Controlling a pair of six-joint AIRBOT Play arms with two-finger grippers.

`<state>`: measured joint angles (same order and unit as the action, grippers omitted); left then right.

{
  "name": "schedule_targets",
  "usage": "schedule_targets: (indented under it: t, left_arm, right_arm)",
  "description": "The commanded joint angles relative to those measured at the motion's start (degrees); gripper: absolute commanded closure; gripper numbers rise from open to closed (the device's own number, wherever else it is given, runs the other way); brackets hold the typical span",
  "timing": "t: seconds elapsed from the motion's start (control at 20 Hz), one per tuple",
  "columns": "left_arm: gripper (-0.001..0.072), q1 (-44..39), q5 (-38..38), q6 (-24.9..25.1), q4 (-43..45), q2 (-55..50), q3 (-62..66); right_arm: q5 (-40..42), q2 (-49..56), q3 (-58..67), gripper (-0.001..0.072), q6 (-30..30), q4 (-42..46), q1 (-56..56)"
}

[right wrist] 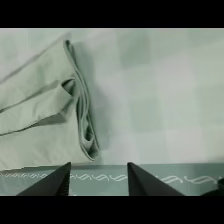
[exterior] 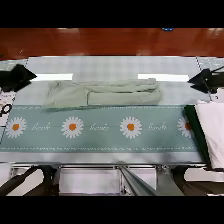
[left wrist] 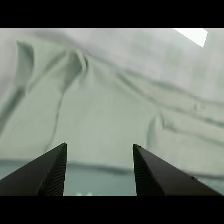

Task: Fold the shirts.

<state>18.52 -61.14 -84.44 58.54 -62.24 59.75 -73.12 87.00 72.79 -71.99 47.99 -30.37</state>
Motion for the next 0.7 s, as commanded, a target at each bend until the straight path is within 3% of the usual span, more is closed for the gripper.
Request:
schedule_targets:
  t: [0.0, 0.3, 0.65]
  left_arm:
    - [0.0203, -5.6, 3.96, 0.35, 1.03, 9.81, -14.1]
    - [0.0203, -8.9, 7.06, -0.28, -2.71, 6.75, -16.28]
    - [0.0203, -8.9, 7.65, -0.26, -4.2, 5.84, -16.31]
  right_arm:
    - [5.79, 1.01, -9.79, 0.0288, 3.56, -5.05, 0.22]
    - [6.93, 12.57, -6.54, 0.0288, 3.65, -11.23, 7.98]
    - [4.5, 22.91, 5.77, 0.0288, -1.4, -11.61, 16.26]
